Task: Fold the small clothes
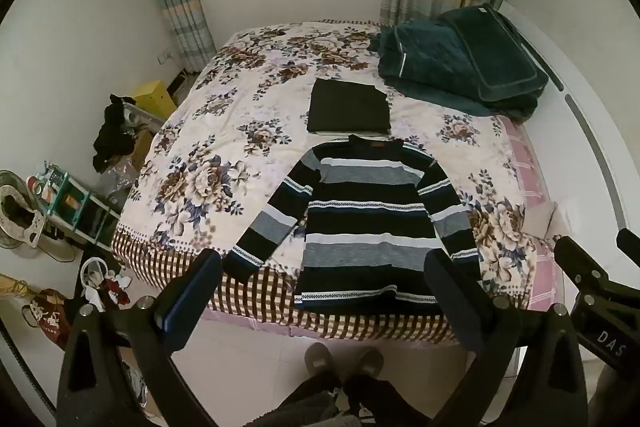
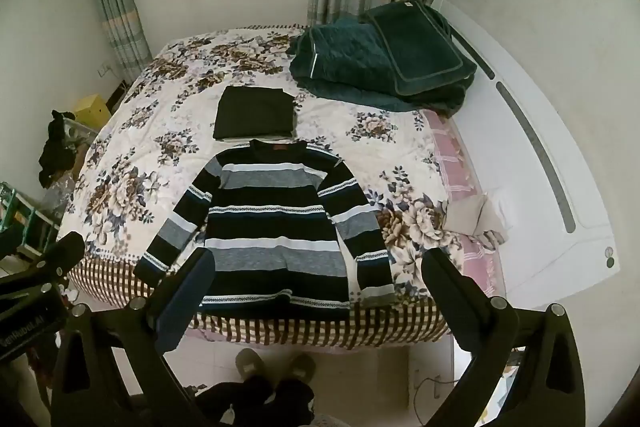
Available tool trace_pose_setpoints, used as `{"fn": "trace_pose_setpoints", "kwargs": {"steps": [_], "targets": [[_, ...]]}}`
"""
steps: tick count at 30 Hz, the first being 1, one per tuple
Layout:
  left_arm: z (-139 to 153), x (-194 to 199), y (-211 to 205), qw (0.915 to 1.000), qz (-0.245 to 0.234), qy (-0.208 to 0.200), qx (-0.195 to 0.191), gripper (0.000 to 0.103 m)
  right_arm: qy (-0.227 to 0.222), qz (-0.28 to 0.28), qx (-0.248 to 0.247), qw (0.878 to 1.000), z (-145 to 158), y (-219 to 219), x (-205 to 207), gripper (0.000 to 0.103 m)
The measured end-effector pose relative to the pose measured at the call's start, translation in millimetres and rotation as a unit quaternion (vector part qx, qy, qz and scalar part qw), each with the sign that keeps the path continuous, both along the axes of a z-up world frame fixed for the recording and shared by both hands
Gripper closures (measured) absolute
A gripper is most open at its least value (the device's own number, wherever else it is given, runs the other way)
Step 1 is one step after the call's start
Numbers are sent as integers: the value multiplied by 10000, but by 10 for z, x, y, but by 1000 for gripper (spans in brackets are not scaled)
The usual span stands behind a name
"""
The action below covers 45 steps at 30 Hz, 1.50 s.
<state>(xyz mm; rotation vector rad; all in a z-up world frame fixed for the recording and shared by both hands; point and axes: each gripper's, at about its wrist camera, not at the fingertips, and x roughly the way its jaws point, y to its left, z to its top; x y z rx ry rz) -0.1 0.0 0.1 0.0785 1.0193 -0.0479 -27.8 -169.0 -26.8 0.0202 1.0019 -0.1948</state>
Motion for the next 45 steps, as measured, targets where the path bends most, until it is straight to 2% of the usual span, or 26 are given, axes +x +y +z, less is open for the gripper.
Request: {"fn": "trace_pose_setpoints", "kwargs": {"steps": [24, 26, 30, 45], "targets": [[3, 8, 2, 10000, 34, -14, -53, 0, -45, -2, -12, 10000, 70, -13, 2, 0], [144, 61, -31, 10000, 47, -28, -41, 0, -56, -5, 0, 10000, 76, -17, -3, 0], [240, 153, -31, 10000, 44, -47, -51, 0, -67, 4, -4, 10000, 86, -24, -7, 0], [195, 77, 0, 9999, 61, -113, -71, 0, -102, 11, -2, 9999, 135, -25, -28, 0]]}}
